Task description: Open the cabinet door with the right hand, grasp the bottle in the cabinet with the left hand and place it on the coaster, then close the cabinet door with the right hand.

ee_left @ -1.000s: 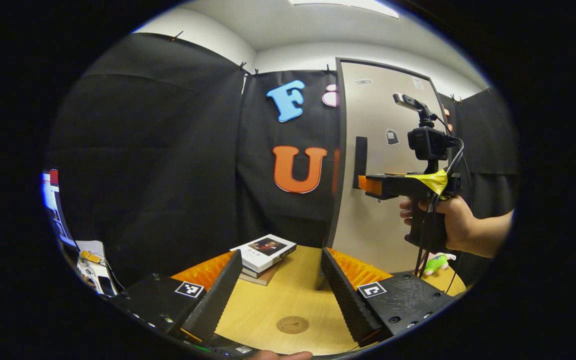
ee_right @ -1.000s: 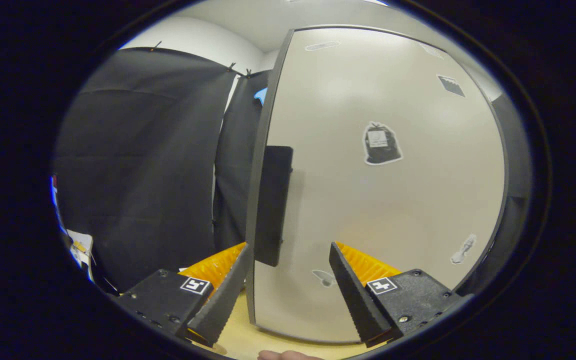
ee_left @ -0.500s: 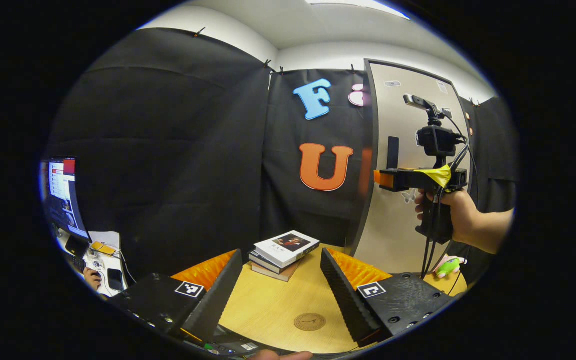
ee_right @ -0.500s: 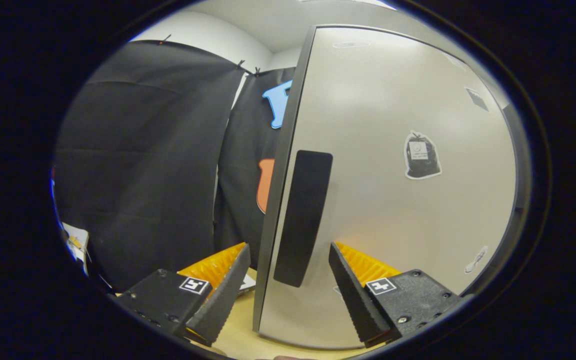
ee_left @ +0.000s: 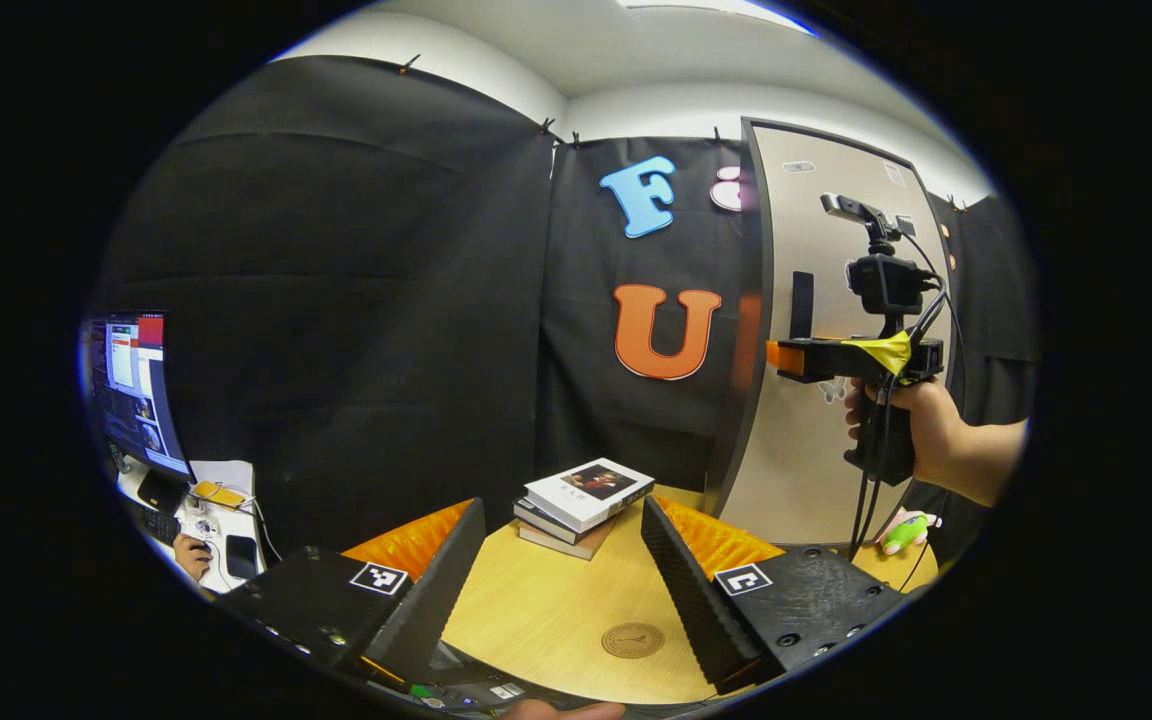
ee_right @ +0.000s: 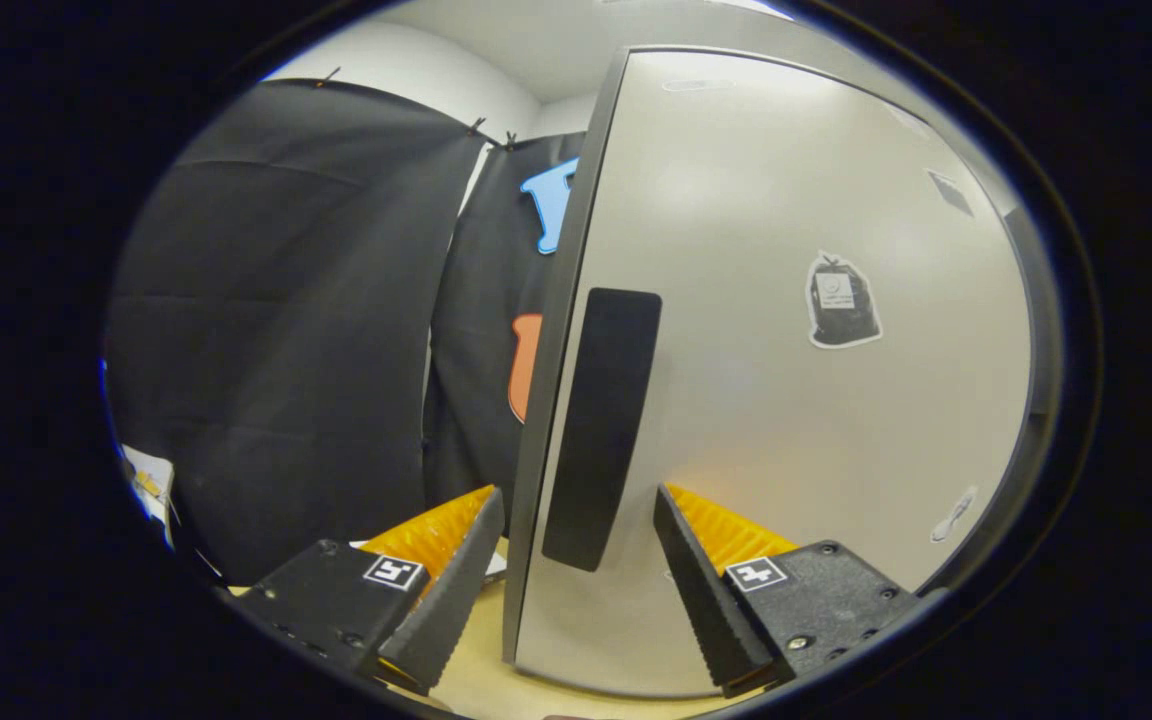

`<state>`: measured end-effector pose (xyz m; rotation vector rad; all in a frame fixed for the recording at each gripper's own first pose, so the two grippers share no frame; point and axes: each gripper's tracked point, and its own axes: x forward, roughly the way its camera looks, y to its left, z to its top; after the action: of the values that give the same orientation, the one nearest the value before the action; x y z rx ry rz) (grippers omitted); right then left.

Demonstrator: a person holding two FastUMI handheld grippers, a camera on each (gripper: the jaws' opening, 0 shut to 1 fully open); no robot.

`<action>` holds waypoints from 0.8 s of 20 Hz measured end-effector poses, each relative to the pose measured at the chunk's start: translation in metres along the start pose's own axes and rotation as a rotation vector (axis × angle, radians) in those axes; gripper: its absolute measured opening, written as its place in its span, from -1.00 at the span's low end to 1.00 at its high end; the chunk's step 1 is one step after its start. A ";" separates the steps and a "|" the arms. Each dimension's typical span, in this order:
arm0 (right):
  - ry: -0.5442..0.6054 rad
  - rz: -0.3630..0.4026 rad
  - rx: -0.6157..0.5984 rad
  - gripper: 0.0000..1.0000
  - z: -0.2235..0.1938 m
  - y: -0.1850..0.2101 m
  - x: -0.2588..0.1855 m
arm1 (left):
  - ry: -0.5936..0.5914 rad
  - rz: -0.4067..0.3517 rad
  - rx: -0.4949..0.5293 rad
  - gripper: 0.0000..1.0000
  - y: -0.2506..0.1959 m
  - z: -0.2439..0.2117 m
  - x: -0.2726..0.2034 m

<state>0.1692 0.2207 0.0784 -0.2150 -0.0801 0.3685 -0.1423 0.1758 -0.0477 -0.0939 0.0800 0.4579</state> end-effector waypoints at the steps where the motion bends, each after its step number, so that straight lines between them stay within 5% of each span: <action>1: 0.004 -0.005 0.003 0.94 -0.002 -0.001 -0.001 | -0.003 0.004 0.003 0.91 0.001 0.000 -0.001; 5: -0.034 -0.020 0.046 0.88 -0.013 -0.014 -0.041 | -0.005 -0.004 -0.001 0.91 -0.006 0.001 0.003; 9: -0.028 -0.118 0.091 1.00 -0.057 -0.059 -0.114 | -0.015 -0.062 0.013 0.92 -0.034 0.007 0.019; 13: 0.061 -0.266 0.194 1.00 -0.114 -0.112 -0.173 | -0.053 -0.143 0.047 0.91 -0.072 0.025 0.040; 16: 0.157 -0.291 0.241 1.00 -0.144 -0.130 -0.184 | -0.062 -0.198 0.047 0.91 -0.097 0.034 0.043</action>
<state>0.0602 0.0074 -0.0405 0.0080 0.0878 0.0688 -0.0585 0.1115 -0.0117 -0.0402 0.0198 0.2603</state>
